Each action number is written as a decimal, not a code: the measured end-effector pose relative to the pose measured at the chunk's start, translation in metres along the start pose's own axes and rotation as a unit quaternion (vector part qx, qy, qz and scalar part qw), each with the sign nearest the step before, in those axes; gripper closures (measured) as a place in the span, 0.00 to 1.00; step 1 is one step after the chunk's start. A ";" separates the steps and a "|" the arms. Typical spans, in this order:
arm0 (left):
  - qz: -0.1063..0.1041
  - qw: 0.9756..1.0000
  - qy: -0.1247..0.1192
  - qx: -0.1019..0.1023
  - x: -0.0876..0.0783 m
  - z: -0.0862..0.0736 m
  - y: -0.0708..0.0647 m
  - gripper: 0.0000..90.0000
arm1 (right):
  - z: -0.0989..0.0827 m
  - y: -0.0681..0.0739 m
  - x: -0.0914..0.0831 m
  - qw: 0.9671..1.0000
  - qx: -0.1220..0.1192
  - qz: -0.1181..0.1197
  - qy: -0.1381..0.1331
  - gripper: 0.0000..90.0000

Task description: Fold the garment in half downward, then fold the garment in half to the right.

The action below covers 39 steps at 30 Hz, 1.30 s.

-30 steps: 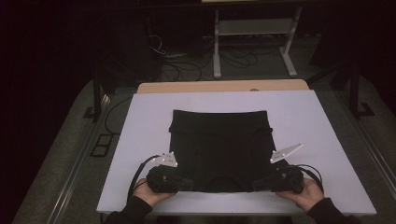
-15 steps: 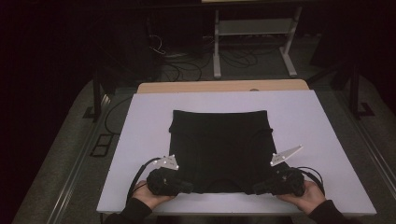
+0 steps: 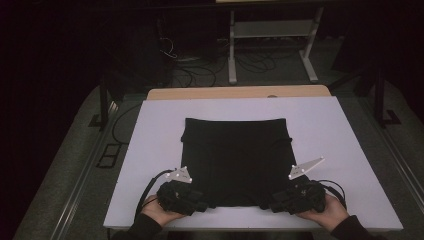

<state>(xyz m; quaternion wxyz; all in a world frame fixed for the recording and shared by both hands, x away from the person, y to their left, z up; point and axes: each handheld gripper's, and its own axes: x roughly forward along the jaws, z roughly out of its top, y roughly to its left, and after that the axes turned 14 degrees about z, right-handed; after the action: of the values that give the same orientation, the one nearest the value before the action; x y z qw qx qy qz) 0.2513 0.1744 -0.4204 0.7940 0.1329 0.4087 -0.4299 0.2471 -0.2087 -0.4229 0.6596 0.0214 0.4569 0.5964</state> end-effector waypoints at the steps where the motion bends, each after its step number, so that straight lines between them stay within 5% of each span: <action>1: 0.002 1.000 -0.003 -0.003 -0.001 0.000 0.000 0.46 | 0.001 0.001 -0.001 1.000 -0.002 -0.004 -0.005 0.43; 9: 0.044 0.996 -0.052 -0.050 -0.021 0.000 0.006 0.12 | 0.010 0.002 -0.008 0.998 -0.012 -0.031 -0.045 0.00; 12: 0.058 0.994 -0.052 -0.071 -0.025 -0.003 0.014 0.00 | 0.017 0.003 -0.011 0.996 -0.020 -0.065 -0.064 0.00; 16: 0.070 0.989 -0.054 -0.118 -0.026 -0.011 0.028 0.00 | 0.028 0.001 -0.012 0.994 -0.028 -0.087 -0.068 0.00; 23: 0.100 0.982 -0.047 -0.154 -0.027 -0.018 0.037 0.00 | 0.046 0.000 -0.009 0.991 -0.049 -0.101 -0.066 0.00; 29: 0.102 0.982 -0.026 -0.159 -0.022 -0.020 0.039 0.00 | 0.060 -0.001 -0.011 0.989 -0.063 -0.108 -0.076 0.00; 39: 0.115 0.978 -0.015 -0.174 -0.020 -0.023 0.041 0.00 | 0.078 -0.007 -0.007 0.988 -0.076 -0.109 -0.080 0.00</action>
<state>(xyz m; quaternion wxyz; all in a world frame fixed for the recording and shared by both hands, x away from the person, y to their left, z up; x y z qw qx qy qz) 0.2656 0.2235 -0.4258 0.8552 0.0326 0.4470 -0.2602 0.3029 -0.1761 -0.3774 0.7551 -0.0308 0.3554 0.5500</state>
